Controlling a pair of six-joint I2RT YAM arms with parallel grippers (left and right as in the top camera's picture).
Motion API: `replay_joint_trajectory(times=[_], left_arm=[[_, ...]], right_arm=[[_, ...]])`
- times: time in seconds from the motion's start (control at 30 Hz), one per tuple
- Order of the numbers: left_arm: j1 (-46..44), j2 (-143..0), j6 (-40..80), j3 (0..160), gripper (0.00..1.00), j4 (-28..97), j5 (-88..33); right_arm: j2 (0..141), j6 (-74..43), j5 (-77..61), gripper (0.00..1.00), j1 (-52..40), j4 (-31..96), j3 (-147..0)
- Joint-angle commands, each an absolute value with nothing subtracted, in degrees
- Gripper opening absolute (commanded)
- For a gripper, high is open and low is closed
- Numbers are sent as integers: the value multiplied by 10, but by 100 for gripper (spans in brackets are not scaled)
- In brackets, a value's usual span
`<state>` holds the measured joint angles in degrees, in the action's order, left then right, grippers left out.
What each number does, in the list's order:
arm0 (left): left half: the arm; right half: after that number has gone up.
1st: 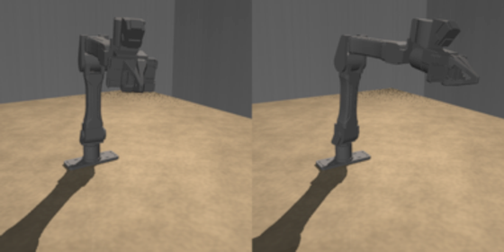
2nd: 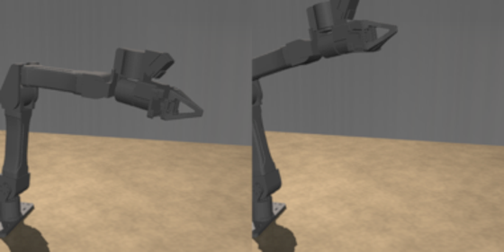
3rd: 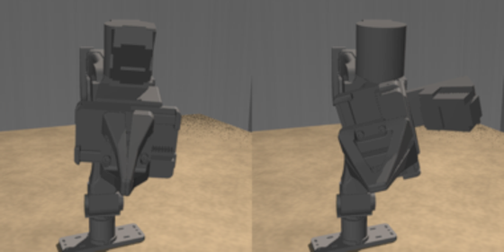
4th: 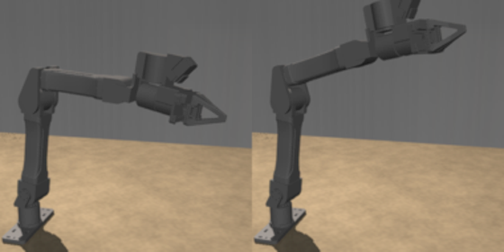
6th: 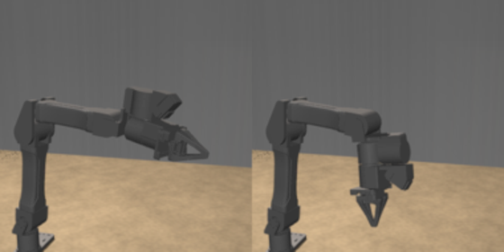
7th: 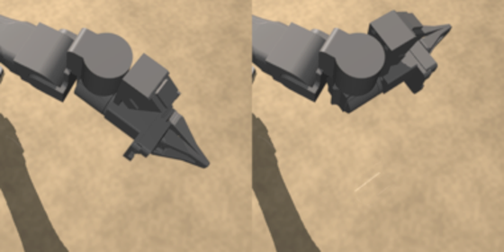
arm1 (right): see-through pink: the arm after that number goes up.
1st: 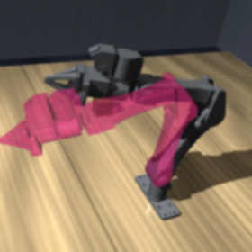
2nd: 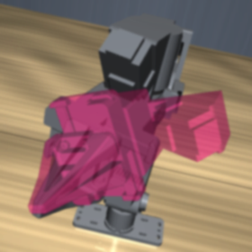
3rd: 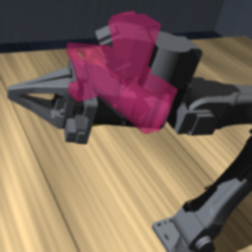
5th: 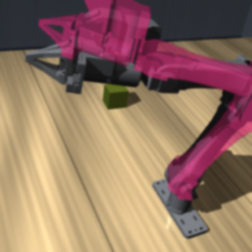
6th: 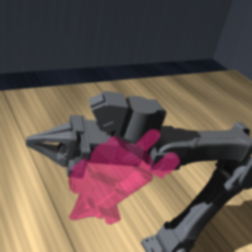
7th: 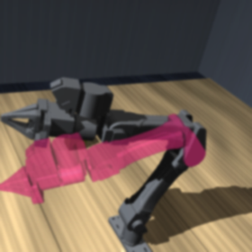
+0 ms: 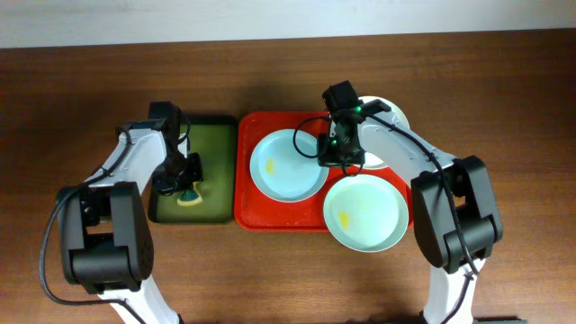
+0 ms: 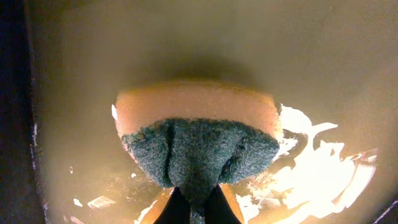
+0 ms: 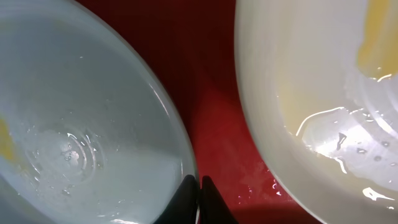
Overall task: Clean dirty plates on tray and stack at the side
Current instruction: 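Lift the sponge with the left gripper and hold it above the tray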
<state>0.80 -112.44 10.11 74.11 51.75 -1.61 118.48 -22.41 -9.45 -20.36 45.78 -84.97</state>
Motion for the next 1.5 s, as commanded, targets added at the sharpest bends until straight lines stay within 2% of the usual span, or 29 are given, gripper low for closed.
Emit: replay_joint_trajectory(times=[0.0,0.07,0.3,0.33,0.4,0.5,0.63,0.67,0.83,0.97,1.03,1.13,1.47], left_arm=[[9,-1135,78,745,0,517,-59],[9,-1115,74,767,0,522,-65],[9,-869,39,804,0,470,-62],[9,-841,33,804,0,471,-63],[9,-829,33,804,0,474,-63],[9,-840,33,802,0,474,-74],[9,-844,33,802,0,474,-78],[9,-844,33,802,0,474,-78],[8,-844,33,802,0,474,-78],[8,-846,33,802,0,475,-78],[8,-846,33,802,0,476,-78],[8,-847,33,802,0,476,-78],[8,-847,33,802,0,479,-78]], right_arm=[[1194,-219,-83,51,-206,456,-848],[1194,-219,-83,65,-206,458,-848],[1194,-219,-83,64,-206,473,-848],[1194,-219,-83,67,-206,475,-848],[1194,-219,-83,71,-206,476,-848],[1194,-219,-84,68,-206,480,-848],[1194,-219,-90,68,-206,486,-848],[1194,-219,-99,66,-206,486,-848],[1194,-219,-103,27,-206,486,-848],[1194,-219,-103,12,-206,486,-848],[1194,-220,-103,12,-206,485,-848],[1194,-219,-103,21,-206,470,-848],[1194,-219,-102,20,-206,455,-848]])
